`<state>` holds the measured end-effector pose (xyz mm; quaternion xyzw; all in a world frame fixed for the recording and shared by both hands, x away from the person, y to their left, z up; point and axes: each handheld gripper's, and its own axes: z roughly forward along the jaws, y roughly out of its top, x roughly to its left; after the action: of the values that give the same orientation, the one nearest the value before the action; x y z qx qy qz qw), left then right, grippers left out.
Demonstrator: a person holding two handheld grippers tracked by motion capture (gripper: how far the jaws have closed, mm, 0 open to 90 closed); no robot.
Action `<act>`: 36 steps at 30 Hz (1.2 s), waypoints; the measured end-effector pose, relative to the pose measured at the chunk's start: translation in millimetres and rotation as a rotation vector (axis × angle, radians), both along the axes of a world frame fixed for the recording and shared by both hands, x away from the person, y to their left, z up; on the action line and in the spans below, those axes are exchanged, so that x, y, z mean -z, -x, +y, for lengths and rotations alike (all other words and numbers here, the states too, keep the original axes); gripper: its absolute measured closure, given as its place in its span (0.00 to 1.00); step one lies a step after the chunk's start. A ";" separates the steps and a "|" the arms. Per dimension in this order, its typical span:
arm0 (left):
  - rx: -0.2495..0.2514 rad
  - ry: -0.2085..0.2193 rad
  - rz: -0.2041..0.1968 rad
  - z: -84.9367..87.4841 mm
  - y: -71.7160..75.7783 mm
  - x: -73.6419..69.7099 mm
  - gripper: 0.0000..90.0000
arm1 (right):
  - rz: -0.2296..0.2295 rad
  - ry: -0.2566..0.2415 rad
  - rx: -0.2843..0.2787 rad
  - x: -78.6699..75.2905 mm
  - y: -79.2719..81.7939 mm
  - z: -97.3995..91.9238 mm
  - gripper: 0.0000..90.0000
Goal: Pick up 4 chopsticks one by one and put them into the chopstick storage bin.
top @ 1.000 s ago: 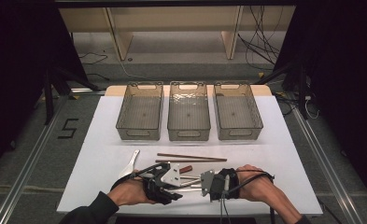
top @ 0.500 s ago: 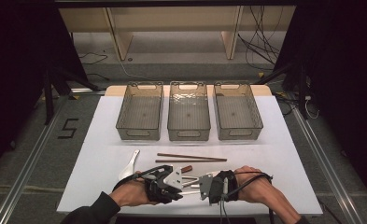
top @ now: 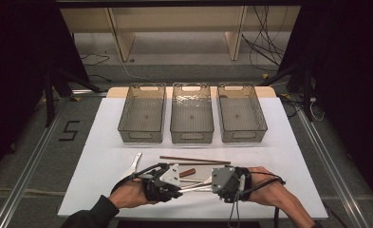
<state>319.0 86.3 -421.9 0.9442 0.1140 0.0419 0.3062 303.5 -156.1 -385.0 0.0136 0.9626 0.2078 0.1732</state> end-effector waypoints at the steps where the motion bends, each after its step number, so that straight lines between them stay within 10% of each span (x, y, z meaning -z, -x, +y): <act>1: -0.017 0.007 -0.002 1.9 -1.5 -0.7 0.92 | 0.007 -0.032 0.022 -1.2 0.2 -2.2 0.55; 21: -0.304 0.144 -0.003 33.9 -28.1 -15.4 0.92 | 0.068 -0.682 0.447 0.0 -11.3 -67.5 0.39; 36: -0.485 0.244 -0.035 69.7 -55.1 -42.7 0.92 | 0.105 -0.717 0.513 8.9 -5.4 -81.7 0.35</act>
<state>374.1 156.1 -379.1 0.8446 0.3357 0.1163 0.4005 308.9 -237.8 -393.8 0.3220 0.8026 0.4778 0.1544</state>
